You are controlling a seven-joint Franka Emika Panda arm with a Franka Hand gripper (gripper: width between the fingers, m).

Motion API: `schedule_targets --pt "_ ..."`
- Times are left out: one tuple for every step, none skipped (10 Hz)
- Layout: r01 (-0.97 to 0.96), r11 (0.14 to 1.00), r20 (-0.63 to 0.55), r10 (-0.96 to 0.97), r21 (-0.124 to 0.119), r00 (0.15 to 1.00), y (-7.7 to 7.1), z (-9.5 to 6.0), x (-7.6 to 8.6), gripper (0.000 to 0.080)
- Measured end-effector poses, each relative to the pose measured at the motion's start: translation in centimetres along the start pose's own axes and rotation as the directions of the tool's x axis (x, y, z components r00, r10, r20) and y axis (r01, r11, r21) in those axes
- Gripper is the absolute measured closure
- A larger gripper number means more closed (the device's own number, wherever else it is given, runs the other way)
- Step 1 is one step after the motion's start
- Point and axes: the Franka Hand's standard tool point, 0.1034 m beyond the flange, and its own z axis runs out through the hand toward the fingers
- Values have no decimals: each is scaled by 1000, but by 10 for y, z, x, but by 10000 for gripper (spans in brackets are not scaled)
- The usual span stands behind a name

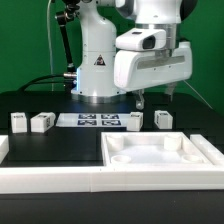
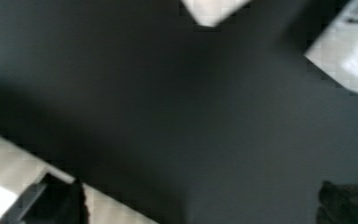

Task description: Assemble square table

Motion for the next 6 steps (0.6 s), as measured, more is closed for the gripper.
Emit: schedule_targets --pt "-43 999 0 43 4 999 2 0 -1 151" --pt "-127 992 -1 127 7 992 1 1 -1 151" --pt "-198 980 0 198 9 980 0 1 -1 151" --pt "-277 961 0 277 14 961 0 1 0 151" --pt "-368 930 0 368 18 930 -3 2 -1 151" --pt "-447 894 8 447 21 895 -12 6 -5 151"
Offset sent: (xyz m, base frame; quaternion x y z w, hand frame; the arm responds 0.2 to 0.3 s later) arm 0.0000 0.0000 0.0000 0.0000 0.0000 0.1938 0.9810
